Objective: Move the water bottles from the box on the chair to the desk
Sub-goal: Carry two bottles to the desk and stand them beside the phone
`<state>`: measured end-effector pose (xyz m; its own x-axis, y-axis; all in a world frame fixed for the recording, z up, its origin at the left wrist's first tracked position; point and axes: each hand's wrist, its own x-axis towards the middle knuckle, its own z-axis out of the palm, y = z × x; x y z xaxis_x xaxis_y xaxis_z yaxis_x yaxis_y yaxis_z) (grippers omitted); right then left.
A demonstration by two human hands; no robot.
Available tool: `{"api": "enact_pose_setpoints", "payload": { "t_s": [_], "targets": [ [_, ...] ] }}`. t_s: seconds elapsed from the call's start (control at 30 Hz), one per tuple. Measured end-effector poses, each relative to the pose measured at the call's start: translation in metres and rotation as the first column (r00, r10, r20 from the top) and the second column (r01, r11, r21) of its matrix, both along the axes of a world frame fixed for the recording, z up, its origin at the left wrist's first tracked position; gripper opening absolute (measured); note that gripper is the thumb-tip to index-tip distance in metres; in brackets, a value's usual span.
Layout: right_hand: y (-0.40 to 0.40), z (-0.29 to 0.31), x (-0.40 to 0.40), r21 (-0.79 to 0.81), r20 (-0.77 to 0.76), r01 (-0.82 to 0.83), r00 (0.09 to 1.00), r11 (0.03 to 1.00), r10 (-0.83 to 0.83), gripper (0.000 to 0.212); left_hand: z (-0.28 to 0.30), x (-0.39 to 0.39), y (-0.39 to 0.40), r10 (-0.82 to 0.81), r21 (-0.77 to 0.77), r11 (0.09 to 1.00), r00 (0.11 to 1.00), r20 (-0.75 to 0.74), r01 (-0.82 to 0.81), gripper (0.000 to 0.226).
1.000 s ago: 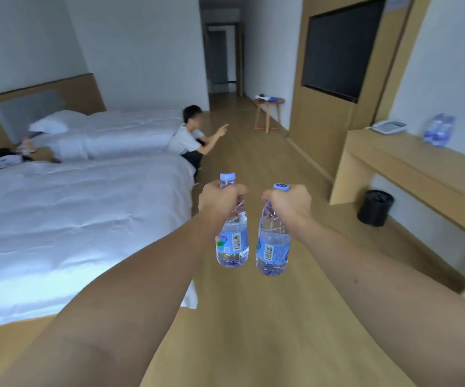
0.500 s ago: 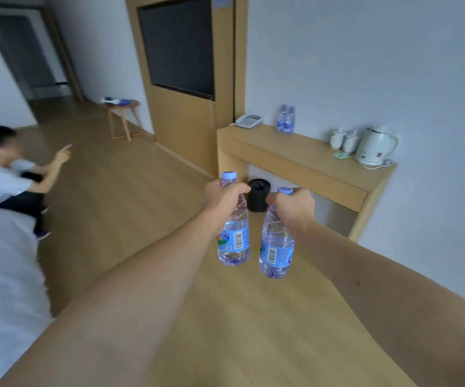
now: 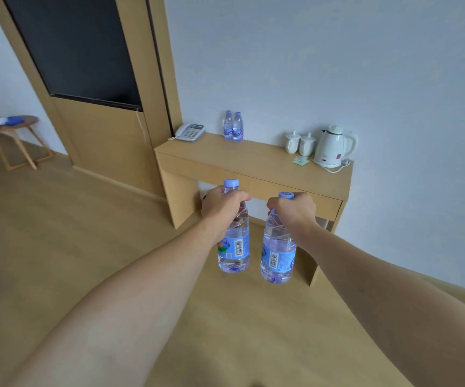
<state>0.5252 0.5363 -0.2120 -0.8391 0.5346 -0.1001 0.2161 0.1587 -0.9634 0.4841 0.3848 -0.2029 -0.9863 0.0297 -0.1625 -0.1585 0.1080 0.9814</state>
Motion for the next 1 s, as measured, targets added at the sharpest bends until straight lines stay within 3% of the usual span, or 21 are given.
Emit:
{"api": "enact_pose_setpoints", "payload": {
  "t_s": [0.37, 0.67, 1.0],
  "targets": [
    [0.034, -0.021, -0.244, -0.017, -0.005, 0.0, 1.0, 1.0, 0.0, 0.024, -0.019, -0.235, 0.032, -0.033, -0.107, 0.993, 0.998, 0.057, 0.039, 0.018],
    [0.047, -0.009, -0.419, -0.004, -0.009, -0.002, 1.0, 1.0, 0.002, 0.021, -0.019, -0.414, 0.05, -0.054, -0.051, 0.997, 0.995, 0.085, 0.059, 0.031],
    [0.045, -0.035, -0.59, 0.031, 0.006, 0.229, 0.973, 0.973, -0.229, 0.019, -0.043, -0.615, 0.054, -0.272, -0.081, 0.957, 0.958, 0.086, 0.279, 0.032]
  ]
}}
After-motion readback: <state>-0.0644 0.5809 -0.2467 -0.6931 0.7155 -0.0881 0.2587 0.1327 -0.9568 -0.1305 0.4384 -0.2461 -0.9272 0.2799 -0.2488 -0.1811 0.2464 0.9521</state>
